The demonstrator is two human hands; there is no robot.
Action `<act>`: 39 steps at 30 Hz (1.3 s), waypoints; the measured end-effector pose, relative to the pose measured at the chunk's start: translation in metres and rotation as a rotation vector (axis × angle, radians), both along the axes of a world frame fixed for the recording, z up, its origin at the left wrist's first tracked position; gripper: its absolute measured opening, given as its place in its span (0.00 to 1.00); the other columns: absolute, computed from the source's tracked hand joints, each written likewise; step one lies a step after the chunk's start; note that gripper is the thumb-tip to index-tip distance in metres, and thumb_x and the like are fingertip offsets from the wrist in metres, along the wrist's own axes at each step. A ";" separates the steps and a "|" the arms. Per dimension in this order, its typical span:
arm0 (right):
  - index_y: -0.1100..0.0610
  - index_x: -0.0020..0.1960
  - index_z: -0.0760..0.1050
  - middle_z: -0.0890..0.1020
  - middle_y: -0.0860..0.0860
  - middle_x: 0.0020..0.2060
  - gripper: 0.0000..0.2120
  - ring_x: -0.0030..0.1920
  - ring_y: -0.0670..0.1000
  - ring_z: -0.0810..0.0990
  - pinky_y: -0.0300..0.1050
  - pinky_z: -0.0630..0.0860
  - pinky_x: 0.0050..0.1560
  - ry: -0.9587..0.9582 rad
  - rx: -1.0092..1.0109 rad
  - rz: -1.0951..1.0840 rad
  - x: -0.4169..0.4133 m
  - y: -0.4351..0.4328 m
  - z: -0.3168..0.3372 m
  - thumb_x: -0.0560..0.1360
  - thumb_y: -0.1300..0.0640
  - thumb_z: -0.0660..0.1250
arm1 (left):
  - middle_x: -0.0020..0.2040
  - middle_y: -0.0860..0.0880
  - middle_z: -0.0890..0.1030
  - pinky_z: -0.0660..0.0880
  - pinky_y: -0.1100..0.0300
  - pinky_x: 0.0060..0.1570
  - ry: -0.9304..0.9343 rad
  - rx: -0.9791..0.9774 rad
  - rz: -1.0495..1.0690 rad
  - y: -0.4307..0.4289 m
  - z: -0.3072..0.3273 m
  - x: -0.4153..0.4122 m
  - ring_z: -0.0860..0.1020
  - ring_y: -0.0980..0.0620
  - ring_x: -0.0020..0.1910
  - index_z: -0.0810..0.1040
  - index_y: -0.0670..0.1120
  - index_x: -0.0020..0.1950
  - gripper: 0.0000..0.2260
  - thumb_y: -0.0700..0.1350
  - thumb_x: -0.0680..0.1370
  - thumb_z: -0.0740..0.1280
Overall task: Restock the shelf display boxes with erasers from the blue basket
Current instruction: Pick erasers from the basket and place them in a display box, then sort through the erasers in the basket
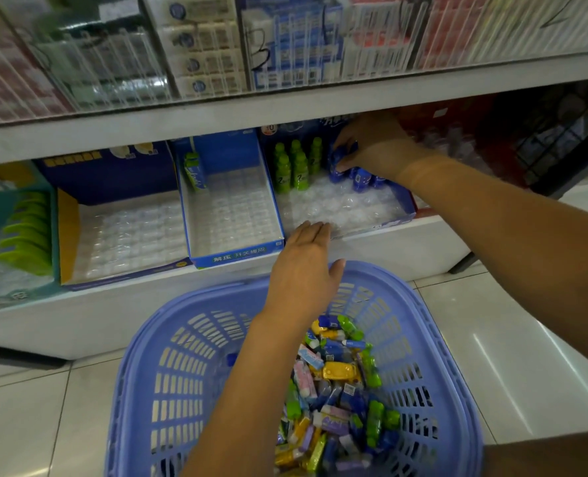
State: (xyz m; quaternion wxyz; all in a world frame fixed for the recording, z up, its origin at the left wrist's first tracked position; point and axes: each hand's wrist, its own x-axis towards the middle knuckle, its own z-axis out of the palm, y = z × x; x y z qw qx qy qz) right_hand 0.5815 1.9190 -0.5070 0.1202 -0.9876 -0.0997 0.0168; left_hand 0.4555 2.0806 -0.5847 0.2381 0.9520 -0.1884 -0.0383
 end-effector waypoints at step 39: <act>0.60 0.63 0.72 0.76 0.55 0.54 0.16 0.52 0.57 0.77 0.52 0.72 0.52 1.003 -0.238 0.242 -0.196 0.031 -0.176 0.79 0.52 0.63 | 0.42 0.41 0.82 0.74 0.59 0.41 0.759 -0.050 0.348 0.069 -0.184 -0.102 0.82 0.45 0.47 0.79 0.43 0.40 0.05 0.43 0.73 0.71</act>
